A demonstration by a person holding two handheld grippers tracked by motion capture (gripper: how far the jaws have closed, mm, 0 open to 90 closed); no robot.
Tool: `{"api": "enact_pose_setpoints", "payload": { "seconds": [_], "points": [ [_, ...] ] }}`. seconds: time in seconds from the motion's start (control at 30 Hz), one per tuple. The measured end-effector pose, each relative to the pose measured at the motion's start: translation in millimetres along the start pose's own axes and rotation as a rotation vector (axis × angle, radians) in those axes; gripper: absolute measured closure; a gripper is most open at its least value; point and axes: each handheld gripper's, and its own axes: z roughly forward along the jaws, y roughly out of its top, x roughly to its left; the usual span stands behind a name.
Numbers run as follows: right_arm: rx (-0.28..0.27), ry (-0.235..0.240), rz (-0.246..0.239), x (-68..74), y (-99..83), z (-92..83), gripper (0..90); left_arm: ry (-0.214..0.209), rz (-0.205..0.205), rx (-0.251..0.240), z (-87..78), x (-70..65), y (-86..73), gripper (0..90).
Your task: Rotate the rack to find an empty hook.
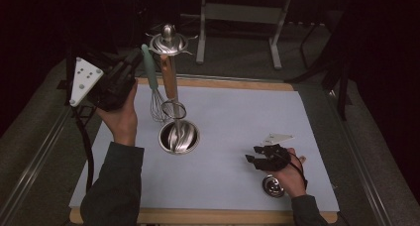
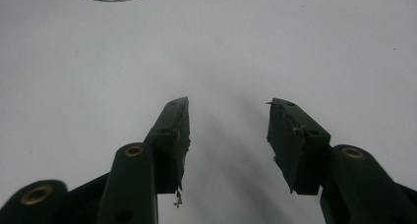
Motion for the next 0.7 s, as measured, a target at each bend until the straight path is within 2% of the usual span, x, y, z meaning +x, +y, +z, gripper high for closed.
{"api": "enact_pose_setpoints", "payload": {
  "seconds": [0.23, 0.53, 0.7],
  "points": [
    [0.002, -0.001, 0.002, -0.7, -0.7, 0.4, 50.5, 0.024, 0.009, 0.015, 5.8, 4.6, 1.1, 89.8],
    [0.004, 0.000, 0.004, -1.0, -1.1, 1.2, 50.5, 0.034, 0.003, 0.026, 11.0, 9.7, 2.4, 89.8],
    [0.006, 0.001, 0.006, -1.8, -1.7, 1.5, 50.5, 0.041, 0.012, 0.041, 14.9, 11.1, 3.5, 89.8]
  ]
}}
